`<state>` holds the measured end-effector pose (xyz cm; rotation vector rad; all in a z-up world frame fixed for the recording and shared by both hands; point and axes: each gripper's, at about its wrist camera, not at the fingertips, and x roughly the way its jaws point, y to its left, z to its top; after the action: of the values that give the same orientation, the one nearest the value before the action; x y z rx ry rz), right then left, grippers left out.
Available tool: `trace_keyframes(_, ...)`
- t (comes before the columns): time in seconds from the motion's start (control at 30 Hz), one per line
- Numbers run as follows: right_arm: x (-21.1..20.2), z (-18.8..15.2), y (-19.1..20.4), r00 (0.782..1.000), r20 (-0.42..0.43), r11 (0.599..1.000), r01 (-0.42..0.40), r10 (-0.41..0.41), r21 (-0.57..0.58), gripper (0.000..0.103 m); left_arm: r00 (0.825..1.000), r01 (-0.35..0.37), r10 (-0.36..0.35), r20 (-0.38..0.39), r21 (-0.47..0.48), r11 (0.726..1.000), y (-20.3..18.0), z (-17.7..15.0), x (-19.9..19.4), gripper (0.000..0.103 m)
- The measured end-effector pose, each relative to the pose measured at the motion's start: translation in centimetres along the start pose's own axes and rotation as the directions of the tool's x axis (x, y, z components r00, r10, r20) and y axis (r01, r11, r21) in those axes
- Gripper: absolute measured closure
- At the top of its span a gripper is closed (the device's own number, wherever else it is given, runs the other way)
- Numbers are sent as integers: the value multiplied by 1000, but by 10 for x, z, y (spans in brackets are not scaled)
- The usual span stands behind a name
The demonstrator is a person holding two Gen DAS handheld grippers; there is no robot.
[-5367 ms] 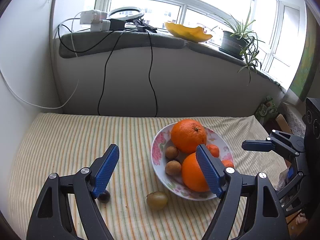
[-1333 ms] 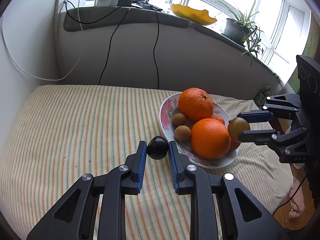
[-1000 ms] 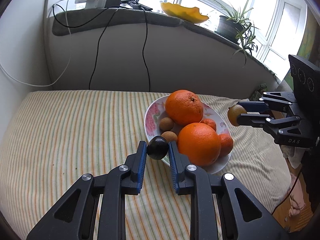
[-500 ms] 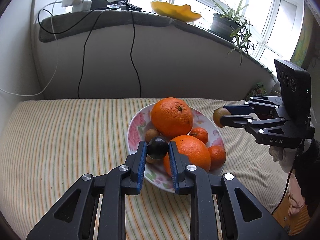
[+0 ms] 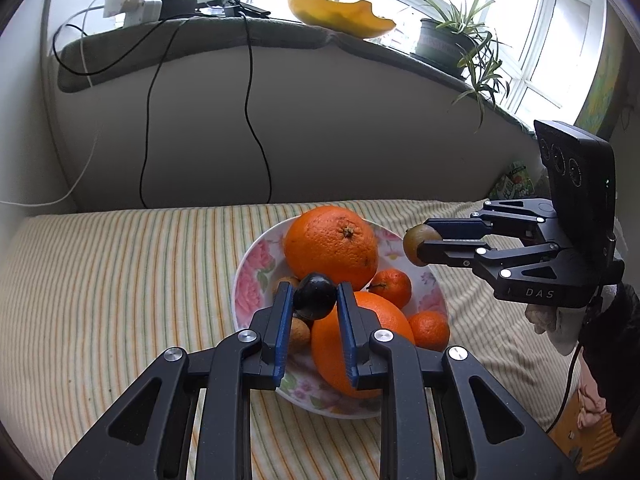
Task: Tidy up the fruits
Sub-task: 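Lower the kiwi and plum into the plate and open both grippers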
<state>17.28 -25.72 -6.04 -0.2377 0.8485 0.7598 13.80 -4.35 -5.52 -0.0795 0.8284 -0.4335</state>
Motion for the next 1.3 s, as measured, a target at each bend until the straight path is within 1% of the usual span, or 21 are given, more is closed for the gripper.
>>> trace_keyframes(0.73,7,2,-4,999,-4,999,-41,41,12,74,1000,9,-9,-1,5,1000,-1,2,3,82)
trace_keyframes(1.17,6,3,5,999,-9,999,-45,45,1,72,1000,6,-7,8,12,1000,-3,2,1,82)
trace_keyframes(1.2,6,4,7,999,-10,999,-43,43,-1,72,1000,6,-6,7,13,1000,-3,2,1,82)
trace_keyframes(1.3,4,3,7,999,-7,999,-44,44,0,70,1000,6,-6,9,17,1000,-4,1,0,77)
